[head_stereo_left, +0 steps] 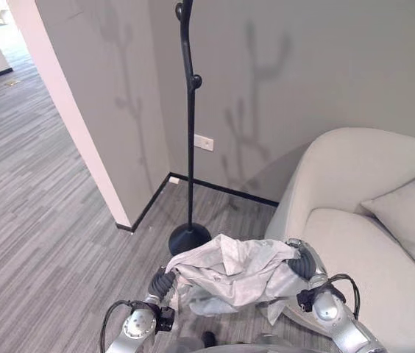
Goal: Hang the clothes on the sofa on the clothes rack.
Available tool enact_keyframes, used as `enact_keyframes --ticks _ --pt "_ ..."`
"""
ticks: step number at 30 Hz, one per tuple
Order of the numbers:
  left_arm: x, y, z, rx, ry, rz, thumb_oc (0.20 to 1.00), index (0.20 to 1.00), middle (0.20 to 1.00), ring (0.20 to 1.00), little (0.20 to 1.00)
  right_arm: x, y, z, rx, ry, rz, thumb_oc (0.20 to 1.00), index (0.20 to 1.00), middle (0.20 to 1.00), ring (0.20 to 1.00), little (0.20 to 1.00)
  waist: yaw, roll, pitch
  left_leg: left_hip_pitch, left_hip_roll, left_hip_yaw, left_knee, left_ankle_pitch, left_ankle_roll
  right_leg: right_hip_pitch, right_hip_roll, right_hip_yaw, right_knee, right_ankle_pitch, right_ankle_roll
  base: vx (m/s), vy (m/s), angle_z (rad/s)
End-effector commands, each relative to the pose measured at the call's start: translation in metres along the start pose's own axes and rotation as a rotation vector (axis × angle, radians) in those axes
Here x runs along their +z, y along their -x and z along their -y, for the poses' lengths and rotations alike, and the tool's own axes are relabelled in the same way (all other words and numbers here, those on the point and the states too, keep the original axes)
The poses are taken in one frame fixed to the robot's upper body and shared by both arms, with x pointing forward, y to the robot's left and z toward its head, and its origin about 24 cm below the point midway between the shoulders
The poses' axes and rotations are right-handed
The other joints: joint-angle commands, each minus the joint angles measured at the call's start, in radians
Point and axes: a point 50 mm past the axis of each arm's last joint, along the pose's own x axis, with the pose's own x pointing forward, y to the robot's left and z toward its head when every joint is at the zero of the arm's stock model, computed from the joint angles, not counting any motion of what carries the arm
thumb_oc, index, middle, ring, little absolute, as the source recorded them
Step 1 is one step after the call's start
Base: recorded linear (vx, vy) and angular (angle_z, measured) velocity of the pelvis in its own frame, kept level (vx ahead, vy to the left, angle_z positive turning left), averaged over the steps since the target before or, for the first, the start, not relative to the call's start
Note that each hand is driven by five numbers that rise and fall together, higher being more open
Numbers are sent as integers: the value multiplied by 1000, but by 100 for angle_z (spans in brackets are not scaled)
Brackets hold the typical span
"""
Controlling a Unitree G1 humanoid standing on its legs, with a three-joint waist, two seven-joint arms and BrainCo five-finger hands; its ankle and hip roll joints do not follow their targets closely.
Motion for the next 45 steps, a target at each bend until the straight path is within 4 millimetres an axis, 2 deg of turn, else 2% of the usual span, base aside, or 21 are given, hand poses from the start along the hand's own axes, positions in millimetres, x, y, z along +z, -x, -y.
enact_keyframes --ticks 1,5,8,10,13,14,17,18,20,23,24,26,27,32,33,34,35,36,38,42,45 --pt "38 -3 15 -51 -13 198 200 200 200 200 200 18 -13 29 -117 14 119 200 200 200 200 200 -3 11 -36 31 97 -75 31 -103 -72 117 14 -9 -237 137 8 146 -67 12" --pt "47 -2 5 7 -36 246 200 200 200 200 200 24 -13 37 -137 55 176 200 200 200 200 200 9 11 -29 -27 108 -47 209 -149 -82 167 14 17 -306 152 0 38 -77 -6" --pt "68 -5 -11 106 -157 351 200 200 200 200 200 34 -16 61 -215 112 249 200 200 200 200 200 25 22 1 -172 130 -46 469 -69 -93 191 34 50 -315 152 -29 -42 -55 -40" --pt "89 -4 -36 267 -293 451 200 200 200 200 200 40 -16 90 -334 160 297 200 200 200 200 200 31 19 -8 -229 153 -35 511 -38 -76 218 37 66 -329 138 -35 92 -40 -53" --pt "108 0 -56 393 -381 537 200 200 200 200 200 46 -16 114 -422 203 334 200 200 200 200 200 41 10 -16 -233 161 -29 457 -58 -76 233 28 77 -337 126 -32 134 14 -38" --pt "137 6 -78 537 -516 649 200 200 200 200 200 58 -17 145 -530 271 396 200 200 200 200 200 52 5 -36 -200 134 -60 305 -86 -80 239 26 95 -355 121 -23 255 77 -20" --pt "184 20 -103 737 -663 820 200 200 200 200 200 84 -19 187 -678 380 489 200 200 200 200 200 79 18 -42 -201 65 -136 105 28 -114 271 46 128 -380 115 -20 166 66 -16" --pt "185 20 -103 738 -662 822 200 200 200 200 200 84 -19 188 -680 381 490 200 200 200 200 200 78 17 -42 -196 64 -138 94 29 -114 272 45 128 -382 113 -21 139 24 -22" --pt "233 35 -113 881 -755 1010 200 200 200 200 200 105 -20 222 -818 450 536 200 200 200 200 200 95 29 -41 -257 34 -114 36 95 -126 310 69 152 -378 96 -27 189 41 -33" --pt "256 47 -121 972 -846 1082 200 200 200 200 200 122 -19 246 -913 554 565 200 200 200 200 200 123 32 -64 -199 48 -105 -15 102 -109 333 75 173 -371 73 -23 239 103 -36" --pt "279 57 -129 1054 -955 1139 200 200 200 200 200 136 -17 266 -988 595 584 200 200 200 200 200 129 20 -97 -166 42 -115 -16 100 -103 351 57 170 -359 66 -8 408 145 -68" --pt "288 59 -132 1083 -980 1155 200 200 200 200 200 143 -18 271 -1011 595 594 200 200 200 200 200 129 13 -107 -146 41 -116 -30 93 -101 351 49 170 -348 61 -2 277 107 -41" --pt "308 68 -135 1138 -1045 1200 200 200 200 200 200 156 -19 285 -1051 634 603 200 200 200 200 200 131 4 -134 -109 43 -116 -53 89 -92 348 38 171 -318 61 11 131 84 -17" --pt "311 67 -136 1147 -1043 1204 200 200 200 200 200 159 -21 287 -1059 631 607 200 200 200 200 200 134 8 -125 -108 48 -111 -60 102 -91 341 42 176 -311 64 12 46 35 -11" --pt "329 76 -142 1210 -1100 1222 200 200 200 200 200 165 -22 299 -1093 636 591 200 200 200 200 200 130 1 -146 -75 40 -106 -73 86 -76 341 30 175 -269 65 29 372 251 7" --pt "371 92 -149 1317 -1196 1255 200 200 200 200 200 188 -27 323 -1158 652 581 200 200 200 200 200 118 -3 -161 -19 26 -101 -79 55 -46 309 14 165 -122 109 74 438 327 -7" --pt "388 92 -157 1361 -1211 1217 200 200 200 200 200 200 -35 330 -1158 671 573 200 200 200 200 200 112 6 -154 6 28 -98 -72 42 -31 266 9 151 -13 158 99 313 245 -10" --pt "390 92 -157 1364 -1208 1219 200 200 200 200 200 202 -35 331 -1161 671 574 200 200 200 200 200 113 2 -151 10 24 -99 -75 34 -29 264 5 152 -2 147 100 159 155 -17" --pt "406 92 -166 1393 -1248 1145 200 200 200 200 200 219 -45 336 -1131 680 567 200 200 200 200 200 106 12 -133 62 23 -93 -70 7 -3 207 -18 115 172 241 132 97 120 -19" --pt "415 87 -166 1377 -1249 1097 200 200 200 200 200 221 -58 336 -1081 686 521 200 200 200 200 200 96 28 -113 102 42 -110 -81 -7 5 131 -37 72 286 243 125 56 78 2" --pt "420 82 -166 1360 -1236 1075 200 200 200 200 200 229 -64 336 -1047 698 511 200 200 200 200 200 82 32 -108 123 61 -126 -99 -13 -10 71 -57 41 173 186 96 99 -12 27"
